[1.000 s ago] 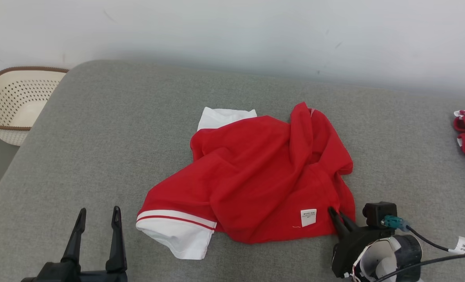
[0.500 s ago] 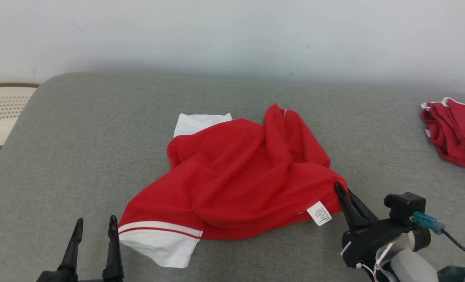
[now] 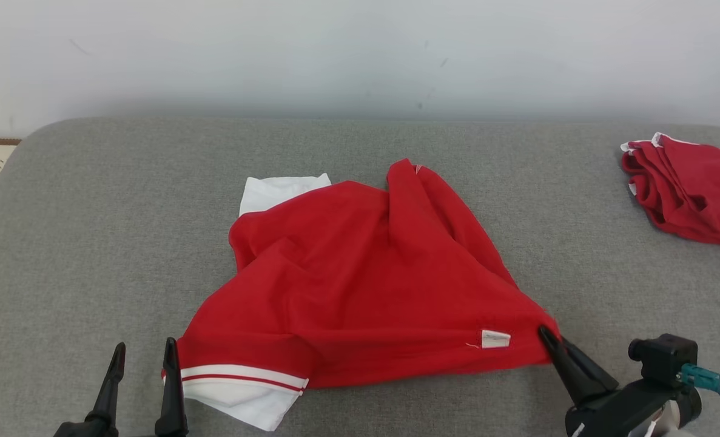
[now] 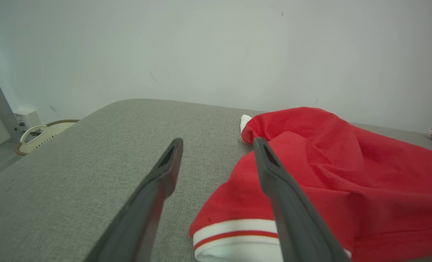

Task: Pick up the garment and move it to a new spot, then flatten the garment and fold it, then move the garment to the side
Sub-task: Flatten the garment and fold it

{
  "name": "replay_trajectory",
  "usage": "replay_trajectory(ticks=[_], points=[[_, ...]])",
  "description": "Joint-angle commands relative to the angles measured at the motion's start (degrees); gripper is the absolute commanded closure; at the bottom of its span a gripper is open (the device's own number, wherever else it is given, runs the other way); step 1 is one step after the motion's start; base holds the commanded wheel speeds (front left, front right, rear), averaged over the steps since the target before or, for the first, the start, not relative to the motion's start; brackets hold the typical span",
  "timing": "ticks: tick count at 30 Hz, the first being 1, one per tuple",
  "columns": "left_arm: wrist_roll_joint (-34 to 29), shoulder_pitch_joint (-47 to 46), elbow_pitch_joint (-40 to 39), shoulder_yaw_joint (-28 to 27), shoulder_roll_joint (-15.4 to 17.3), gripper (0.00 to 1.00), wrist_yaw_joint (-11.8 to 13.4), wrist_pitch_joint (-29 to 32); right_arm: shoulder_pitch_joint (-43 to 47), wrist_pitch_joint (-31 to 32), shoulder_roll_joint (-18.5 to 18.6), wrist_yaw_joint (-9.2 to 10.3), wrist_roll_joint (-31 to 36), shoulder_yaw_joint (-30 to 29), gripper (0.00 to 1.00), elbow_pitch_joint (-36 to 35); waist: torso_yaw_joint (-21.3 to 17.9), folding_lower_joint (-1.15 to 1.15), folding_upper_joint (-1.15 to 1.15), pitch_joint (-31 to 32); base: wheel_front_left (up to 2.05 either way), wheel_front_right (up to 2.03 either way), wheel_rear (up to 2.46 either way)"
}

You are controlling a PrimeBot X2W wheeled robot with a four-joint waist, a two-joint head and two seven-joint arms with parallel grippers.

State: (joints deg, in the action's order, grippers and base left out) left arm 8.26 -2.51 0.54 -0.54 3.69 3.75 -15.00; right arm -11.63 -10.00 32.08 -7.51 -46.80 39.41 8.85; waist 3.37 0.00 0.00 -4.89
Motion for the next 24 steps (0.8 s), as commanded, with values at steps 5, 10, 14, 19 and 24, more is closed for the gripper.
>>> replay_trajectory(ticks=[5, 10, 14, 19, 24], points=[[-0.6, -0.4, 0.7, -0.6, -0.3, 0.00, -0.5, -0.2, 1.8, 1.5, 1.8, 0.04, -3.0, 2.6, 1.00, -0.7, -0.6, 0.00, 0.00, -0.5, 0.00, 0.00, 0.00], [-0.8, -0.6, 1.0, -1.0, -0.5, 0.00, -1.0, -0.2, 1.8, 1.9, 2.4, 0.04, -3.5, 3.7, 1.00, 0.7, -0.8, 0.00, 0.00, -0.4, 0.00, 0.00, 0.00], [-1.0, -0.6, 1.3, -1.2, -0.6, 0.00, -1.1, -0.2, 1.6, 2.8, 2.2, 0.04, -3.5, 5.4, 1.00, 2.4, -0.9, 0.00, 0.00, -0.2, 0.00, 0.00, 0.00], [-1.2, -0.3, 1.5, -1.5, -0.7, 0.00, -1.3, -0.2, 0.9, 2.7, 2.6, 0.04, -3.3, 6.6, 0.83, 4.1, -1.0, 0.00, 0.00, 0.2, 0.00, 0.00, 0.00], [-1.3, 0.2, 1.6, -1.9, -0.7, 0.00, -1.3, -0.2, 0.5, -0.3, 2.2, 0.04, -3.2, 5.0, 0.00, 5.4, -1.1, 0.00, 0.00, 0.6, 0.00, 0.00, 0.00]])
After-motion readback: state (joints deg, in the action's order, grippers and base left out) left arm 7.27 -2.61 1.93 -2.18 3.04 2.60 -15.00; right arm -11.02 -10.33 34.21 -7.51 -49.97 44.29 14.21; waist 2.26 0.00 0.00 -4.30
